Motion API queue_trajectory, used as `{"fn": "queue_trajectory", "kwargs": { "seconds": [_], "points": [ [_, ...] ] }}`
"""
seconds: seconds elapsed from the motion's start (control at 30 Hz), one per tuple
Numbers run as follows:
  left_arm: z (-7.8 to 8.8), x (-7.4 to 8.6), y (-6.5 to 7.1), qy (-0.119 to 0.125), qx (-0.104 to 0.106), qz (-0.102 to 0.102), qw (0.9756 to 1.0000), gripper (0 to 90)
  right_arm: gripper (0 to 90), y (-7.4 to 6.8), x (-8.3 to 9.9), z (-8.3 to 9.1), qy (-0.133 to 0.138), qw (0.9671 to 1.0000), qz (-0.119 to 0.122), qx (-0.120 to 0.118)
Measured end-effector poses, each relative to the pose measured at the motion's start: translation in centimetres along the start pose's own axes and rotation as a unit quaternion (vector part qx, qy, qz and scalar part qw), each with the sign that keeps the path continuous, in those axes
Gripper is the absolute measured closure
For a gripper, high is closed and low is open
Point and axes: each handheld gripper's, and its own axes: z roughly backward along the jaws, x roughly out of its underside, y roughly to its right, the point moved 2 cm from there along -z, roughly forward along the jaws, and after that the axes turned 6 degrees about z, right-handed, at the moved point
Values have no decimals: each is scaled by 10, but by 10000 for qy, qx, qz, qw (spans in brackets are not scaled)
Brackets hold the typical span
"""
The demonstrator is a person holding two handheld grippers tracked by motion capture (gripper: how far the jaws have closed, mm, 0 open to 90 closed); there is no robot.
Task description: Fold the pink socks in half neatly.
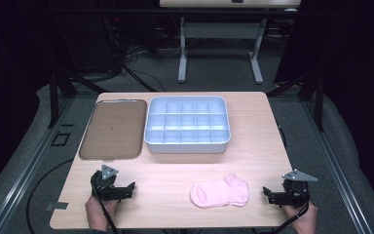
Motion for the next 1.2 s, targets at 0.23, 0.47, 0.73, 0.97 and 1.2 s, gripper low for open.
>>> {"fn": "queue_trajectory", "kwargs": {
  "seconds": [0.23,0.47,0.73,0.97,1.2],
  "points": [
    [0,0,0,-4,-1,3,10000,0,0,0,0,0,-2,10000,-7,10],
    [0,0,0,8,1,18,10000,0,0,0,0,0,0,10000,-10,14],
    [0,0,1,13,2,27,10000,0,0,0,0,0,-1,10000,-8,16],
    [0,0,1,4,2,16,10000,0,2,0,0,0,5,10000,-38,42],
    [0,0,1,5,0,16,10000,0,0,0,-2,-1,-75,9999,-57,46]
  ]
}}
